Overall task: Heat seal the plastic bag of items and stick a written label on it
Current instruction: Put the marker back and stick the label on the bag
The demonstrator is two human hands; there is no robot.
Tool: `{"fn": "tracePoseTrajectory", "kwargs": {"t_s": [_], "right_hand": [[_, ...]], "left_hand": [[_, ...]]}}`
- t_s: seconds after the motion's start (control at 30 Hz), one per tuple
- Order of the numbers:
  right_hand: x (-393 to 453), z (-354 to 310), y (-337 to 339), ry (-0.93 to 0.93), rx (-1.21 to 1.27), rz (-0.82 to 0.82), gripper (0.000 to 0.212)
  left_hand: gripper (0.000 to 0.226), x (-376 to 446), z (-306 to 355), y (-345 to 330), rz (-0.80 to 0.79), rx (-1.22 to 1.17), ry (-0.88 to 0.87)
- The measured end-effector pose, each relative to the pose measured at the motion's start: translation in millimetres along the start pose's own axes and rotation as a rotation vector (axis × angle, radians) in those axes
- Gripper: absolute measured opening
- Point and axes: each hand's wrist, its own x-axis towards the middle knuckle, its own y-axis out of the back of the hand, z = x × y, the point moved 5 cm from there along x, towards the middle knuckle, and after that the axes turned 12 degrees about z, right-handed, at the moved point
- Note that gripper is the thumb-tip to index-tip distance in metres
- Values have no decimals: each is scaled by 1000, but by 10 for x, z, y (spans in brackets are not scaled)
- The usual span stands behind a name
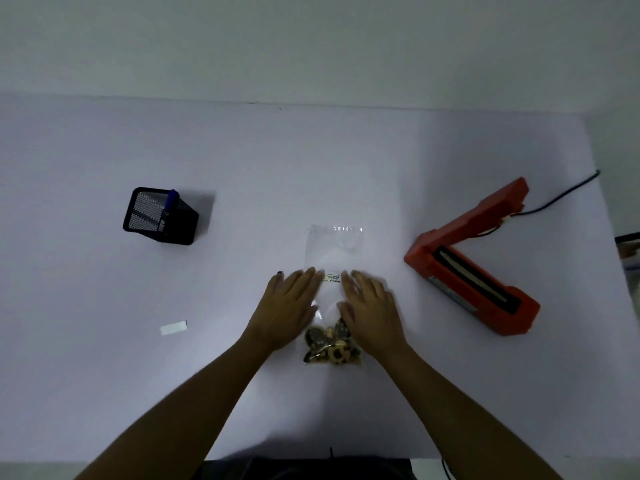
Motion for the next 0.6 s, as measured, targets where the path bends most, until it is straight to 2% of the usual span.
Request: {"fn": "tracePoseTrajectory", "kwargs": {"t_s": [0.17, 0.37, 0.6], "right_hand": [[15, -55, -49, 16, -111, -76, 57], [30, -116, -11, -27, -38, -108, 58], [9, -128, 55, -46, -33, -192, 74]], "left_hand": [[64, 60, 65, -51, -78, 59, 39], [64, 62, 104, -47, -111, 108, 49], [70, 70, 131, -8, -130, 124, 68]]}}
